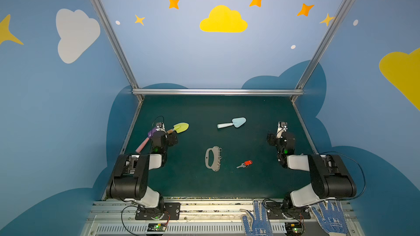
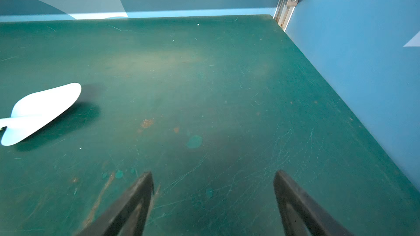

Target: Put the keys on the keyring

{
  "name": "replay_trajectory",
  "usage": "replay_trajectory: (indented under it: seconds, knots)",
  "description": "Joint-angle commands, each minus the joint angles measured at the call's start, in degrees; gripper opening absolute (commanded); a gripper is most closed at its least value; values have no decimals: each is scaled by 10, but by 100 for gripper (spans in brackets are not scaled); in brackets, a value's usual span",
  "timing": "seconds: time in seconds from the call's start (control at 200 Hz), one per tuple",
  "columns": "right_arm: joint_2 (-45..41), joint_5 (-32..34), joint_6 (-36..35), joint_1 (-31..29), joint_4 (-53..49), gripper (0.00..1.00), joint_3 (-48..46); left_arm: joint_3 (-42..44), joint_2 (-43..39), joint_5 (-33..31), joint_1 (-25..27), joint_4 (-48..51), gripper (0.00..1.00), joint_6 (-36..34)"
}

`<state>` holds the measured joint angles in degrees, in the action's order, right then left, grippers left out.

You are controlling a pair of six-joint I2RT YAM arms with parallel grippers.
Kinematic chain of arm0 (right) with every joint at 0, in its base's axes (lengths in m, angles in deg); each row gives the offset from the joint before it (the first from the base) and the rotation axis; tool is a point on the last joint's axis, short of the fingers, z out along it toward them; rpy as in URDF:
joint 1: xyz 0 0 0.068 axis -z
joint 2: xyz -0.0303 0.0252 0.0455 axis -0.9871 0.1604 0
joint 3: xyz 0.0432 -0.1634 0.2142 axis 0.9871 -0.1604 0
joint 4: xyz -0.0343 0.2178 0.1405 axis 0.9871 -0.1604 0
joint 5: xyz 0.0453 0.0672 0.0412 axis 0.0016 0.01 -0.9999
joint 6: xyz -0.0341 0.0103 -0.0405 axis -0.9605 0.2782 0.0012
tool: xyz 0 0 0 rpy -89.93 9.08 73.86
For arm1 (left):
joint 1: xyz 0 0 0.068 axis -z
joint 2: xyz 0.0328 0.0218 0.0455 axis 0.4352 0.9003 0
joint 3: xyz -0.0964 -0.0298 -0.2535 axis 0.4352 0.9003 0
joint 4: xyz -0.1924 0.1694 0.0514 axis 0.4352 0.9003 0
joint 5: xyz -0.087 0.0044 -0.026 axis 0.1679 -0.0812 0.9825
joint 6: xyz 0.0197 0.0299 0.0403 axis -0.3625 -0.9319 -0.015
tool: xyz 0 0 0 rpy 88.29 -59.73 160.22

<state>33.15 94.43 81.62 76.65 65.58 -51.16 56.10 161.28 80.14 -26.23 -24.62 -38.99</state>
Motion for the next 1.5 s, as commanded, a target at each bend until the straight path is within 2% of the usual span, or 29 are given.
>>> replay_trajectory:
  seconds: [0.0,1.342,1.407,1.442,1.467,1.492]
  knots:
    - [-9,2,4,-2,3,85,-3,-11,-11,0,-1,10,100,2]
    - [-15,12,7,-4,7,85,-5,-10,-13,2,-4,8,100,4]
    - [-42,8,-9,-12,-42,85,14,-28,-20,-27,-2,24,100,25]
    - [-67,15,-14,-19,-111,85,37,-61,-30,-36,-2,99,100,35]
    - [-85,13,-19,-21,-170,85,58,-88,-41,-27,-2,167,100,15]
    - [-102,13,-15,-22,-214,85,79,-106,-45,-29,-2,189,100,12]
